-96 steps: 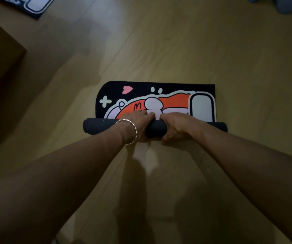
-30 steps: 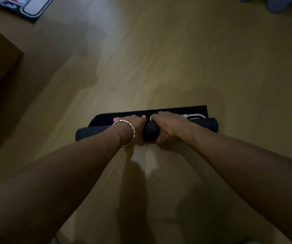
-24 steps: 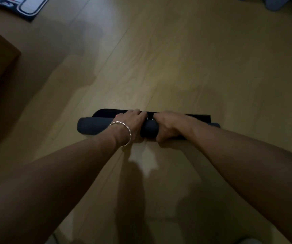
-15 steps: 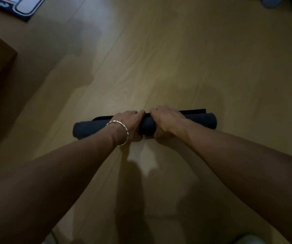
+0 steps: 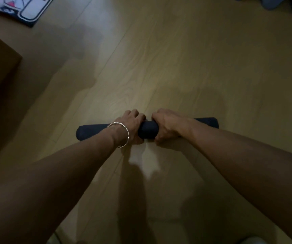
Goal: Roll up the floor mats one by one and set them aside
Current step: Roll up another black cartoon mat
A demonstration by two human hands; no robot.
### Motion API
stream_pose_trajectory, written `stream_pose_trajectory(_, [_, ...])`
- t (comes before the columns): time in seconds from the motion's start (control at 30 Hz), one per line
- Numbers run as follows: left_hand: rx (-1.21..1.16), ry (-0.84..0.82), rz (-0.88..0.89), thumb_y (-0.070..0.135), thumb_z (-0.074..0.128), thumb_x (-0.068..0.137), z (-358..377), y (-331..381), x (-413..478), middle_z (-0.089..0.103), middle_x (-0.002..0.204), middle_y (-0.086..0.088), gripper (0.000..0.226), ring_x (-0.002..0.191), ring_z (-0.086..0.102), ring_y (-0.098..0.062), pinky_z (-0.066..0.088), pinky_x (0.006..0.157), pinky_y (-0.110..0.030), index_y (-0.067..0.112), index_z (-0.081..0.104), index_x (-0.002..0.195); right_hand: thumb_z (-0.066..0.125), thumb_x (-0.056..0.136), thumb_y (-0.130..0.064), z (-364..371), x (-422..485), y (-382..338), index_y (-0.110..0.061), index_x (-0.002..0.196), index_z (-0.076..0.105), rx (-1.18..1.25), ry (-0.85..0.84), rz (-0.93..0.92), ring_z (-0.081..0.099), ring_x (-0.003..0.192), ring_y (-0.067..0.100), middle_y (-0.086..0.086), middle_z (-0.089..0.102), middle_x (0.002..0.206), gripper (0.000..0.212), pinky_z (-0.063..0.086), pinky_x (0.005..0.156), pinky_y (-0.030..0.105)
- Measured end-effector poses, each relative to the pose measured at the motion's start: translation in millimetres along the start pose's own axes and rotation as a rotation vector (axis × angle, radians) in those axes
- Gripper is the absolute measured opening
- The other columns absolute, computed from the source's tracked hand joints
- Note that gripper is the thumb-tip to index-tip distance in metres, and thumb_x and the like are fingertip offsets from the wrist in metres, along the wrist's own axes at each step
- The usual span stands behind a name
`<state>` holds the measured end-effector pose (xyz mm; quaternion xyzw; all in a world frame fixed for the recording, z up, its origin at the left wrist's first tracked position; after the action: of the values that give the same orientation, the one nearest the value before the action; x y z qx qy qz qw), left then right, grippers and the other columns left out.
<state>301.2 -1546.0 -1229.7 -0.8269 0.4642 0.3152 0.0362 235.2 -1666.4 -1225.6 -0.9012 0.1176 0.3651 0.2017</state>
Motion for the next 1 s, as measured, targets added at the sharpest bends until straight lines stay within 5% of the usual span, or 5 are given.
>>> stream_pose_trajectory(0.43, [0.163,-0.112,0.064,0.057,0.051,0.086,3.7,10.6,-12.3,0.039,0.128,-0.006,0.064,0.115,0.04,-0.021,0.041,0.094,-0.037,0.017,0.036,0.135,0.08,0.068,-0.046,-0.7,-9.9,-13.0,-0.014,0.124,0.053,-0.238,-0.097,0.038,0.05,0.09,0.022,0.007,0.051,0.114,0.07,0.048,0.075,0.034])
stream_pose_trajectory(0.6, [0.067,-0.058,0.046,0.051,0.054,0.088,-18.9,6.8,-2.6,0.048,0.122,-0.008,0.053,0.11,0.048,-0.024,0.035,0.08,-0.029,0.013,0.042,0.124,0.073,0.08,-0.034,-28.4,-21.9,-12.8,-0.016,0.121,0.051,-0.271,0.092,-0.015,0.044,0.095,0.022,0.007,0.045,0.119,0.05,0.043,0.08,0.036])
stream_pose_trajectory(0.73, [-0.099,0.134,-0.078,0.048,0.057,0.088,-61.5,12.7,17.0,0.056,0.111,-0.012,0.048,0.096,0.055,-0.03,0.036,0.07,-0.029,0.008,0.048,0.111,0.061,0.087,-0.03,-66.3,-31.6,-7.0,-0.017,0.123,0.051,-0.39,0.482,-0.046,0.038,0.115,0.026,0.009,0.043,0.124,0.04,0.035,0.096,0.039])
stream_pose_trajectory(0.87, [-0.414,0.351,-0.276,0.046,0.056,0.089,-109.5,25.7,36.2,0.059,0.108,-0.016,0.051,0.095,0.057,-0.032,0.037,0.068,-0.029,0.003,0.05,0.115,0.056,0.09,-0.038,-104.4,-45.7,1.9,-0.013,0.134,0.041,-0.066,0.745,0.068,0.038,0.12,0.027,0.01,0.039,0.132,0.053,0.036,0.098,0.037])
stream_pose_trajectory(1.0, [-0.942,0.403,-0.409,0.038,0.064,0.087,-144.4,47.6,44.9,0.058,0.098,-0.015,0.046,0.09,0.058,-0.032,0.048,0.071,-0.034,0.001,0.056,0.113,0.052,0.088,-0.023,-120.8,-59.3,14.7,-0.015,0.123,0.051,0.383,0.605,0.131,0.055,0.104,0.027,0.011,0.055,0.122,0.036,0.045,0.08,0.032])
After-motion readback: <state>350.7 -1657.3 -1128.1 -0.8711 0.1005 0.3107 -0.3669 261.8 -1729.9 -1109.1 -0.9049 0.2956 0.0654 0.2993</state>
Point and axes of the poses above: each hand's wrist, its own x-axis towards the middle knuckle, its own z-axis out of the palm, y = z × x, the point moved 2 cm from there along x, towards the middle knuckle
